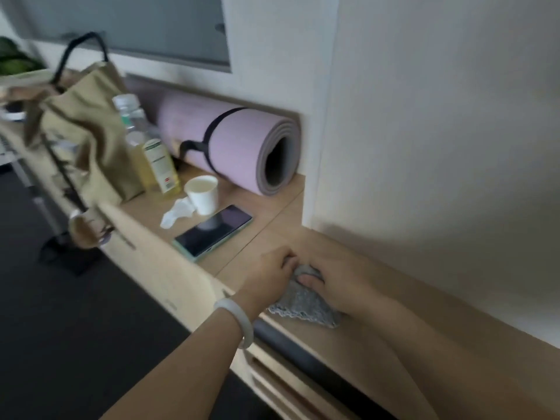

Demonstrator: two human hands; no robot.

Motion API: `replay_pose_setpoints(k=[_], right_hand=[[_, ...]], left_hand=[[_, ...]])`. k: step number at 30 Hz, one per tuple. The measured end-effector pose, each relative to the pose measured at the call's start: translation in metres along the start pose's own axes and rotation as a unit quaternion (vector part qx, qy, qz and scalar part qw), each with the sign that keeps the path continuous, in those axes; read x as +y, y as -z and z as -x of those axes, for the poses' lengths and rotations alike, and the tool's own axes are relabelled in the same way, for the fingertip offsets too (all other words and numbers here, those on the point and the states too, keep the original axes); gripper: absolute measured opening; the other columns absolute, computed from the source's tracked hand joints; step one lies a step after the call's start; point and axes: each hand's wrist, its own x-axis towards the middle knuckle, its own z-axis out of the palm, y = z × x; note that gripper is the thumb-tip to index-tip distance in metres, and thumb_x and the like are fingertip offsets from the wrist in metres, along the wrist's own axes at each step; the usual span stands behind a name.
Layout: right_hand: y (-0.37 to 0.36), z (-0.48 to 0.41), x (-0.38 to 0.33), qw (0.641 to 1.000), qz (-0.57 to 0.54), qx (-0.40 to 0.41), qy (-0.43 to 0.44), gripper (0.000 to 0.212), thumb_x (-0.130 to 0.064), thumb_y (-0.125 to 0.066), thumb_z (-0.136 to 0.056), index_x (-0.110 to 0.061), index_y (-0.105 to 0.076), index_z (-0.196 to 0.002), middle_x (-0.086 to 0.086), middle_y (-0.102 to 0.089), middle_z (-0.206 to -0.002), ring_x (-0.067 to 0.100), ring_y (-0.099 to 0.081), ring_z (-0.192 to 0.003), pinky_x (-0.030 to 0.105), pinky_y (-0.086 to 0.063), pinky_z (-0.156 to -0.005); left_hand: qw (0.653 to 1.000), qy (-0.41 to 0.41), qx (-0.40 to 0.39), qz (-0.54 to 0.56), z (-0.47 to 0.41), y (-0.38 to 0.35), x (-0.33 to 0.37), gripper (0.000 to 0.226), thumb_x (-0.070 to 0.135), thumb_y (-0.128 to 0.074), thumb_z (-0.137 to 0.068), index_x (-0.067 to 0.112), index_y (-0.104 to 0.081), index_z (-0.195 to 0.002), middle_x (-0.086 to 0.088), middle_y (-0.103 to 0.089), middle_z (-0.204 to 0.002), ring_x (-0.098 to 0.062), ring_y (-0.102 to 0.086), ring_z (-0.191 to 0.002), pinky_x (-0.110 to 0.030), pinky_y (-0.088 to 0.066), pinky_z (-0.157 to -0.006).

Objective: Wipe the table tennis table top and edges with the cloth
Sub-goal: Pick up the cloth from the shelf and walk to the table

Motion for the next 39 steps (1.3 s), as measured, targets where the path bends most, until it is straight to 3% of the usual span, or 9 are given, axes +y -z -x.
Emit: replay_pose_setpoints(k=[4, 10, 14, 18, 22, 25, 29, 34, 39], right_hand=[[-0.03, -0.001, -0.038, 0.997, -0.026, -0.047, 0.053, 0.037, -0.047, -0.059, -0.097, -0.023, -0.045, -0.072, -0.007, -0.046, -0.064, 0.003, -0.045, -0.057, 0.021, -0.033, -0.057], [-0.128, 0.03, -0.142, 0.963, -0.215, -0.155, 0.051, 0.039, -0.04, -0.056, -0.1, -0.004, -0.065, -0.088, 0.004, -0.063, -0.079, 0.017, -0.057, -0.077, 0.034, -0.041, -0.07], [-0.211, 0.08, -0.212, 0.854, -0.381, -0.343, -0.089, 0.027, -0.026, -0.057, -0.101, -0.003, -0.071, -0.102, 0.012, -0.075, -0.098, 0.024, -0.07, -0.094, 0.038, -0.054, -0.087], [-0.287, 0.146, -0.288, 0.782, -0.354, -0.49, -0.148, 0.026, -0.015, -0.064, -0.097, 0.001, -0.068, -0.117, 0.015, -0.075, -0.109, 0.026, -0.073, -0.102, 0.039, -0.055, -0.086], [-0.372, 0.248, -0.395, 0.771, -0.294, -0.554, -0.11, 0.023, -0.007, -0.068, -0.092, -0.002, -0.069, -0.114, 0.016, -0.076, -0.103, 0.031, -0.073, -0.099, 0.046, -0.056, -0.093], [-0.431, 0.342, -0.475, 0.769, -0.266, -0.58, -0.044, 0.029, -0.006, -0.072, -0.089, -0.003, -0.066, -0.117, 0.019, -0.073, -0.107, 0.033, -0.07, -0.102, 0.046, -0.054, -0.096], [-0.494, 0.46, -0.554, 0.699, -0.255, -0.668, 0.001, 0.024, -0.014, -0.065, -0.096, -0.002, -0.067, -0.117, 0.019, -0.072, -0.113, 0.031, -0.069, -0.102, 0.044, -0.05, -0.102], [-0.557, 0.572, -0.623, 0.624, -0.249, -0.74, -0.034, 0.037, -0.014, -0.038, -0.106, 0.006, -0.066, -0.118, 0.024, -0.069, -0.109, 0.031, -0.064, -0.096, 0.039, -0.051, -0.086], [-0.614, 0.667, -0.677, 0.556, -0.207, -0.805, 0.012, 0.022, 0.004, -0.044, -0.1, 0.008, -0.064, -0.11, 0.016, -0.073, -0.087, 0.019, -0.07, -0.071, 0.027, -0.057, -0.063]], left_hand=[[0.987, 0.084, 0.127, 0.042, 0.073, 0.027, -0.025, 0.018, 0.025, -0.054, -0.1, 0.013, -0.065, -0.093, 0.002, -0.067, -0.083, -0.012, -0.061, -0.08, -0.014, -0.042, -0.065], [0.927, 0.202, 0.297, 0.11, 0.229, 0.076, -0.07, 0.017, 0.025, -0.051, -0.101, 0.024, -0.068, -0.101, 0.009, -0.07, -0.093, -0.006, -0.064, -0.088, -0.026, -0.051, -0.077], [0.88, 0.254, 0.375, 0.139, 0.357, 0.098, -0.103, 0.024, 0.014, -0.049, -0.101, 0.026, -0.068, -0.111, 0.008, -0.069, -0.104, -0.011, -0.063, -0.099, -0.034, -0.052, -0.089], [0.837, 0.32, 0.426, 0.127, 0.493, 0.106, -0.135, 0.037, 0.001, -0.046, -0.098, 0.028, -0.068, -0.11, 0.013, -0.067, -0.103, -0.011, -0.063, -0.102, -0.031, -0.051, -0.092], [0.758, 0.405, 0.499, 0.11, 0.665, 0.105, -0.16, 0.04, 0.002, -0.056, -0.091, 0.039, -0.063, -0.105, 0.009, -0.052, -0.111, -0.009, -0.055, -0.103, -0.014, -0.048, -0.081], [0.695, 0.453, 0.548, 0.101, 0.782, 0.099, -0.167, 0.031, 0.018, -0.07, -0.089, 0.035, -0.061, -0.114, 0.008, -0.049, -0.11, -0.01, -0.053, -0.103, -0.023, -0.048, -0.086], [0.595, 0.447, 0.635, 0.208, 0.907, 0.09, -0.16, 0.019, 0.026, -0.067, -0.093, 0.023, -0.062, -0.111, 0.004, -0.066, -0.102, -0.01, -0.066, -0.088, -0.022, -0.054, -0.073], [0.459, 0.438, 0.737, 0.231, 1.038, 0.081, -0.151, 0.015, 0.02, -0.062, -0.095, 0.019, -0.061, -0.11, -0.001, -0.071, -0.1, -0.011, -0.067, -0.086, -0.02, -0.051, -0.07], [0.379, 0.379, 0.8, 0.272, 1.144, 0.07, -0.156, 0.026, 0.019, -0.069, -0.092, 0.011, -0.058, -0.114, -0.009, -0.072, -0.108, -0.023, -0.07, -0.1, -0.037, -0.056, -0.088]])
